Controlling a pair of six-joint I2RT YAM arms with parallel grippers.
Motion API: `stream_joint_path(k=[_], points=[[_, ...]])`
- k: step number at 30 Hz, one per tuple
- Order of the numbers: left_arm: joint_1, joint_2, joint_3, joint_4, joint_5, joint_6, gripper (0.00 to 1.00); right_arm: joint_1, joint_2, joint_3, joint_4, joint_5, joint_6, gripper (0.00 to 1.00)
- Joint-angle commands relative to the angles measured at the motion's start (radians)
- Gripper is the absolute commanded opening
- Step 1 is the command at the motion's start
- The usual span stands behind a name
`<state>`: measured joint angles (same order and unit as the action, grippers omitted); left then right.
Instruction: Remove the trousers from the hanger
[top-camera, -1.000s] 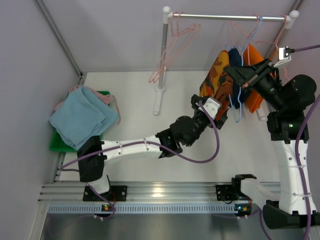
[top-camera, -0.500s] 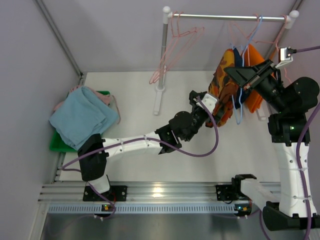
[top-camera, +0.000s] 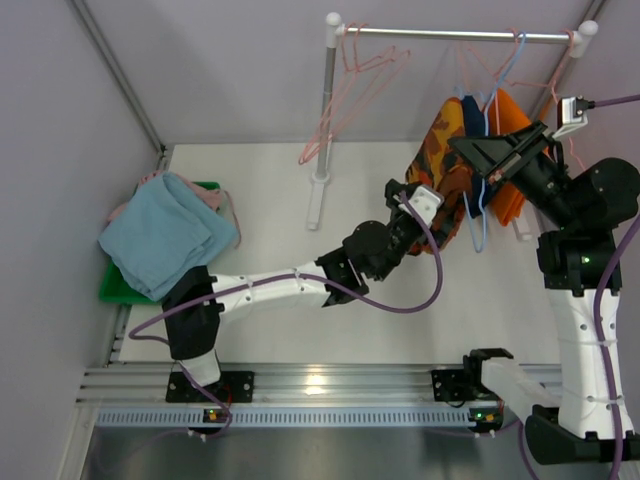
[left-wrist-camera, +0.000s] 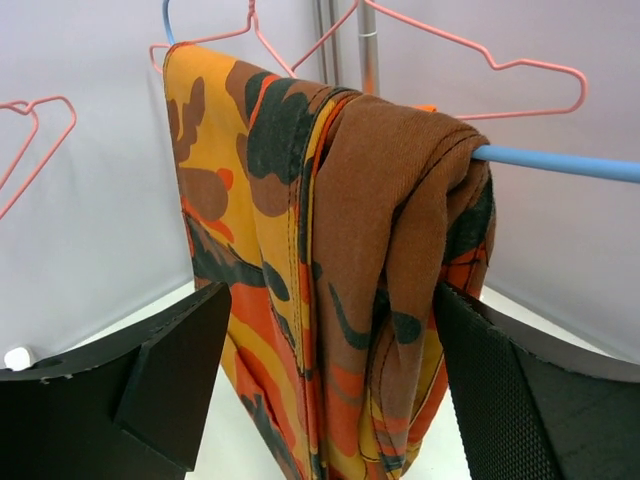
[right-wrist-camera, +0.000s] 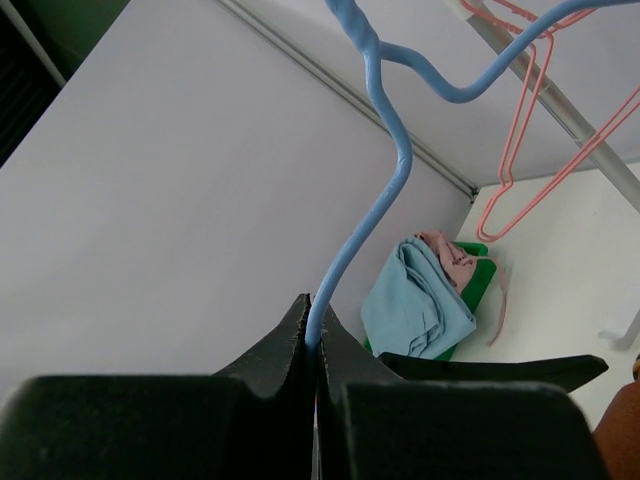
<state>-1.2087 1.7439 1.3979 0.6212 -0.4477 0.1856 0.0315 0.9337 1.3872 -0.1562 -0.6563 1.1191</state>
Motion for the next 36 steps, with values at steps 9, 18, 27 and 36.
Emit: stream_joint_path(k=[9,18,27,36], points=[[0.066,0.048,0.065,0.092,0.038,0.060,0.69,0.015,-0.076,0.062,0.227,-0.026,-0.050,0.00],[0.104,0.117,0.122,0.202,0.181,0.181,0.72,0.015,-0.076,0.065,0.207,-0.055,-0.051,0.00],[0.106,0.134,0.147,0.216,0.172,0.222,0.33,0.016,-0.079,0.075,0.187,-0.062,-0.074,0.00],[0.104,-0.064,0.078,0.157,0.167,0.241,0.00,0.015,-0.096,0.036,0.014,0.072,-0.244,0.00]])
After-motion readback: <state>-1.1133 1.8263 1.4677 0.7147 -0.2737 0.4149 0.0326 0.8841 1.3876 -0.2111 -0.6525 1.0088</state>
